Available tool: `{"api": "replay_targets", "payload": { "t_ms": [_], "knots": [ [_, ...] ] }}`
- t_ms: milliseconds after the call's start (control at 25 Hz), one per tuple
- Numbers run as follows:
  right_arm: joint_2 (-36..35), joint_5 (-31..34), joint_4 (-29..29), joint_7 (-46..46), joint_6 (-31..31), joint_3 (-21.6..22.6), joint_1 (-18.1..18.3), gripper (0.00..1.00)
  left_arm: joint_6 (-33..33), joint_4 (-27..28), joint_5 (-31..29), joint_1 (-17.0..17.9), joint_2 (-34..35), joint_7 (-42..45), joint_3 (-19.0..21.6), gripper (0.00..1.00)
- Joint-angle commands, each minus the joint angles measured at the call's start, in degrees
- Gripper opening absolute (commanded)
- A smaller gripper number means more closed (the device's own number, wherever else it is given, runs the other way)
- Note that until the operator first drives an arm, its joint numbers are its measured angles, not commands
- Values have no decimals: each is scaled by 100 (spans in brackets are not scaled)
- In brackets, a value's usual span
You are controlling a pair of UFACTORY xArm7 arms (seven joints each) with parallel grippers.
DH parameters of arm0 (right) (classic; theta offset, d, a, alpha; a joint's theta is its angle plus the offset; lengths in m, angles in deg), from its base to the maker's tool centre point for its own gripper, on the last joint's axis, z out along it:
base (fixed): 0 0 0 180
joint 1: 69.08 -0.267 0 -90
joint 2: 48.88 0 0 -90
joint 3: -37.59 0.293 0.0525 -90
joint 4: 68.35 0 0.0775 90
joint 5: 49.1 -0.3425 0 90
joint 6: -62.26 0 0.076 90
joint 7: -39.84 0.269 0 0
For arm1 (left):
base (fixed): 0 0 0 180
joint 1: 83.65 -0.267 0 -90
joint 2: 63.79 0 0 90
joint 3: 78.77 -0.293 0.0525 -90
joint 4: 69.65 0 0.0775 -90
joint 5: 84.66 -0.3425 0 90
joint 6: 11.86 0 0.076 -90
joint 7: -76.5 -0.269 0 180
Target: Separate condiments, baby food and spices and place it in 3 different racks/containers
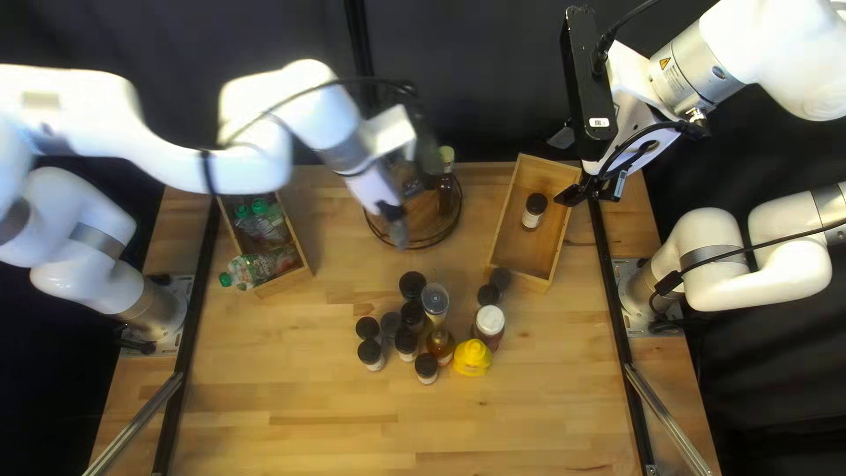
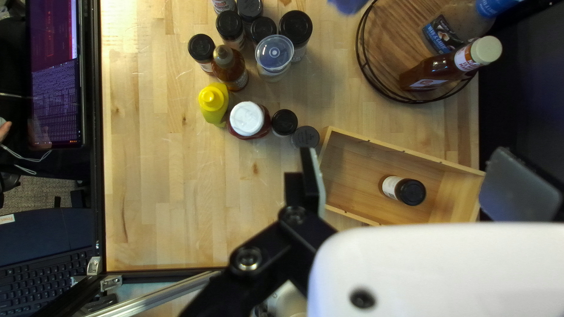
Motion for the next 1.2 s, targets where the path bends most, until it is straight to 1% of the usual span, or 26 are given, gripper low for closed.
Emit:
{"api": "replay_targets", "payload": {
  "t_ms": [40, 160, 200, 240, 320, 440, 560, 680, 960, 1200],
  "knots": [
    [0, 0, 0, 0, 0, 0, 0, 100, -183, -1052, -640, -373, 1062, 876, 477, 0],
    [0, 0, 0, 0, 0, 0, 0, 100, -150, -1653, -889, -614, 1486, 1484, 688, 0],
    [0, 0, 0, 0, 0, 0, 0, 100, -126, -1797, -931, -667, 1577, 1609, 721, 0],
    [0, 0, 0, 0, 0, 0, 0, 100, -84, -2084, -1003, -770, 1765, 1851, 781, 0],
    [0, 0, 0, 0, 0, 0, 0, 100, -34, -2461, -1082, -902, 2042, 2166, 861, 0],
    [0, 0, 0, 0, 0, 0, 0, 100, 18, -2923, -1157, -1054, 2414, 2581, 998, 0],
    [0, 0, 0, 0, 0, 0, 0, 100, 27, -3178, -1201, -1139, 2638, 2839, 1099, 0],
    [0, 0, 0, 0, 0, 0, 0, 100, -20, -3320, -1270, -1228, 2785, 2947, 1141, 0],
    [0, 0, 0, 0, 0, 0, 0, 100, 176, -3643, -1560, -1528, 2805, 3029, 975, 0],
    [0, 0, 0, 0, 0, 0, 0, 100, 338, -3930, -1747, -1717, 2832, 3135, 899, 0]
  ]
}}
